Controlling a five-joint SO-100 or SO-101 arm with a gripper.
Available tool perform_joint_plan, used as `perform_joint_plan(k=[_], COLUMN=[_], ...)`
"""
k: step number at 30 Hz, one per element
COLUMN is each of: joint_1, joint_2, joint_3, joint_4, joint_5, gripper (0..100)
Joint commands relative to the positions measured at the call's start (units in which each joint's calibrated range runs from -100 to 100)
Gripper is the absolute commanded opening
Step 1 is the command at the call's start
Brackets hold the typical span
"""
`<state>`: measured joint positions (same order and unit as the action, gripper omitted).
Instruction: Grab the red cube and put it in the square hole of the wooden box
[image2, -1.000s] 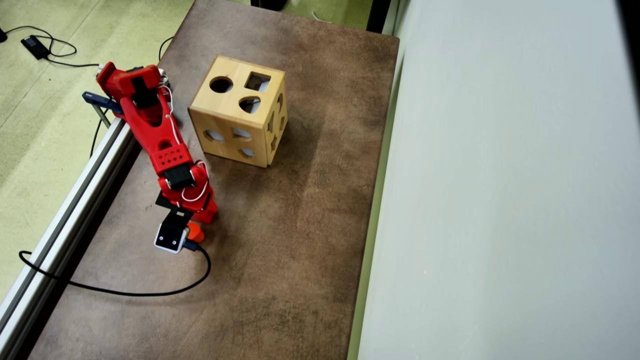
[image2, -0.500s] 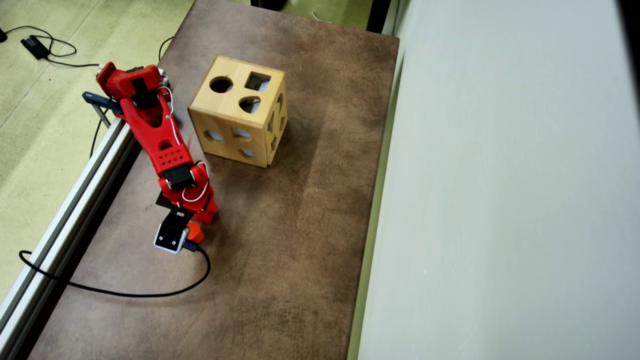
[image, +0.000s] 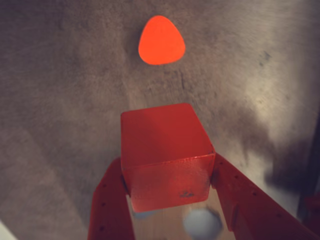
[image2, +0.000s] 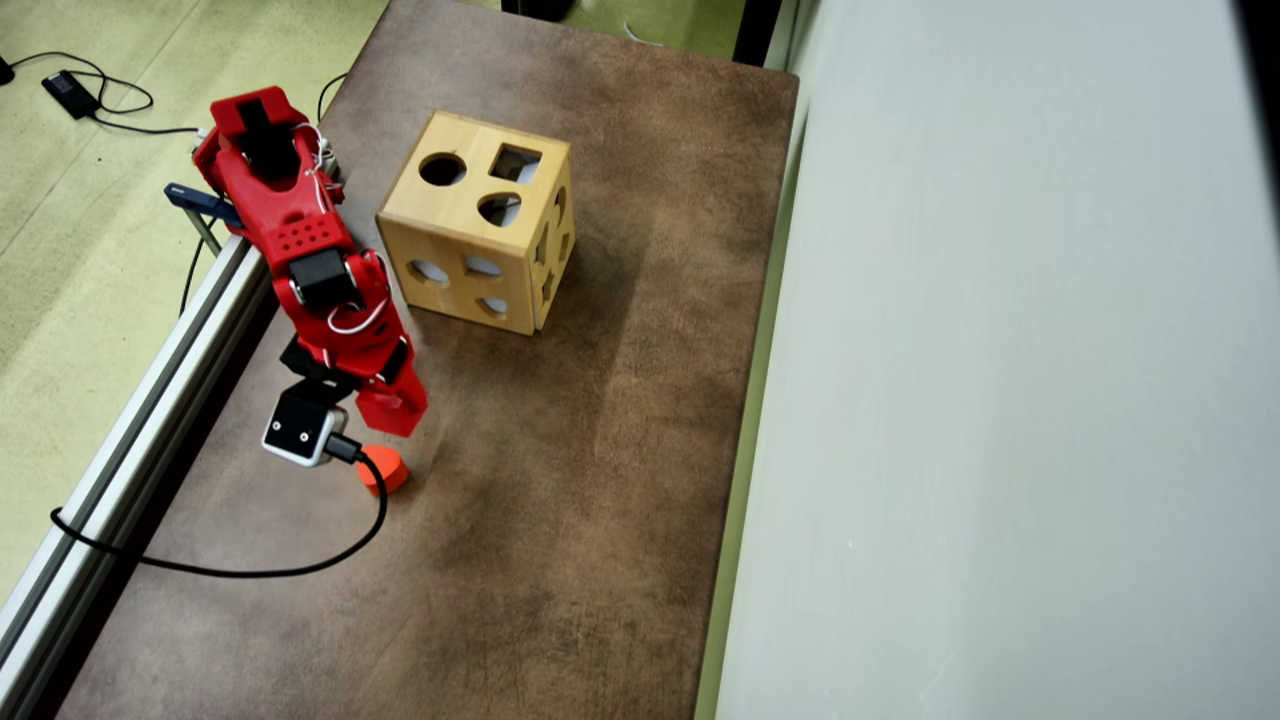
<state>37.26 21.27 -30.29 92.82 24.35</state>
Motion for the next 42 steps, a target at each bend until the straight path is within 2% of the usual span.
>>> perform_joint_plan(k=[1,9,25,35,42], joint_1=[-0.63,-3.01,-28.57,-38.15,-41.42], joint_2=[-13.42,-28.62,-40.08,-40.17,-40.00], joint_3=[-1.19,-0.48,0.42,13.57,16.97], joint_4=[3.08,3.56,5.25,5.25,5.17], joint_5=[-1.56,-7.47,-21.00,-22.76,-23.59], gripper=[2,2,2,2,2])
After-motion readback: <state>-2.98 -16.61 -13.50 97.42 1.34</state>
